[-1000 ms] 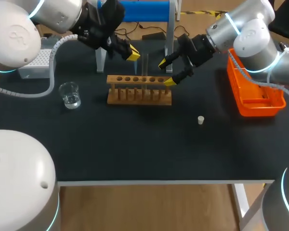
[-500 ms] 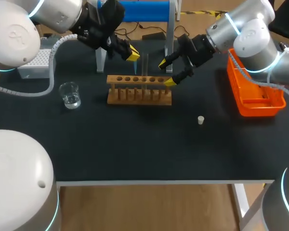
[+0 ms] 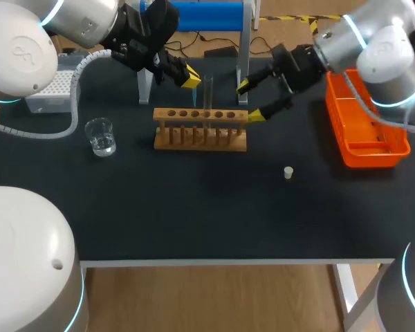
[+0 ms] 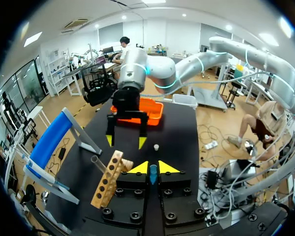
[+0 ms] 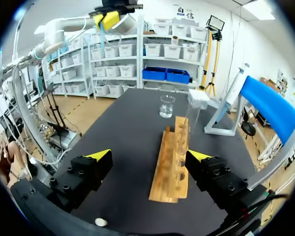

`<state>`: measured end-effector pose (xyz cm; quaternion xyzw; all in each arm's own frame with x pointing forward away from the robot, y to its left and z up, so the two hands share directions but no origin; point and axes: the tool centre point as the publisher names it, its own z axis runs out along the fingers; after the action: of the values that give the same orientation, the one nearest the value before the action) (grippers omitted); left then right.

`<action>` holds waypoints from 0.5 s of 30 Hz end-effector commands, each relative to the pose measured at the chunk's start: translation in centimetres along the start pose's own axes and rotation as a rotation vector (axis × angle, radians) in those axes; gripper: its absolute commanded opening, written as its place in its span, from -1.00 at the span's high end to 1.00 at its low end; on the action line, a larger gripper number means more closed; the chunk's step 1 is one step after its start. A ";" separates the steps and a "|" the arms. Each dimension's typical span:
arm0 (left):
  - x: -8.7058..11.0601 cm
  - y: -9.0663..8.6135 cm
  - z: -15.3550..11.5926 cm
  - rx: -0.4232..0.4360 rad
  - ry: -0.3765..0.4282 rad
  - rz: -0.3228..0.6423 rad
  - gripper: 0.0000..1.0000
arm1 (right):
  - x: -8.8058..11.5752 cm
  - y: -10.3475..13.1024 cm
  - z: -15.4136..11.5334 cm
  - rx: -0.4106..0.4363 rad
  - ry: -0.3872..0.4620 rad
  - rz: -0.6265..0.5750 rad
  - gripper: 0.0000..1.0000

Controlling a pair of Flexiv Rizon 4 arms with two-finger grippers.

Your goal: Invert the test tube, pick up the pipette, mount the tip to pipette, aspirate from beaker and dispense into the tube, eject the tip, return the pipette, and cap with the stopper.

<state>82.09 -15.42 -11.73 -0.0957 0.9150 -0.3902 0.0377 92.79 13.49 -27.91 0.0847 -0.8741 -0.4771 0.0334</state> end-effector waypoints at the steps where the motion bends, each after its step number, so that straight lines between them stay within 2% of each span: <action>1: 0.0 0.0 -0.1 -0.004 0.002 -0.001 1.00 | 3.4 1.1 -2.4 -0.030 -0.066 0.005 -1.00; 7: 0.0 0.0 -0.1 -0.004 0.002 -0.001 1.00 | 5.8 3.3 -4.1 -0.144 -0.127 0.005 -1.00; 15: 0.0 0.0 -0.1 -0.004 0.002 -0.001 1.00 | 8.5 6.7 -4.3 -0.262 -0.130 -0.022 -1.00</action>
<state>82.09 -15.43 -11.75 -0.0957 0.9148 -0.3907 0.0377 86.38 12.12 -20.44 0.0767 -0.8065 -0.5861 0.0118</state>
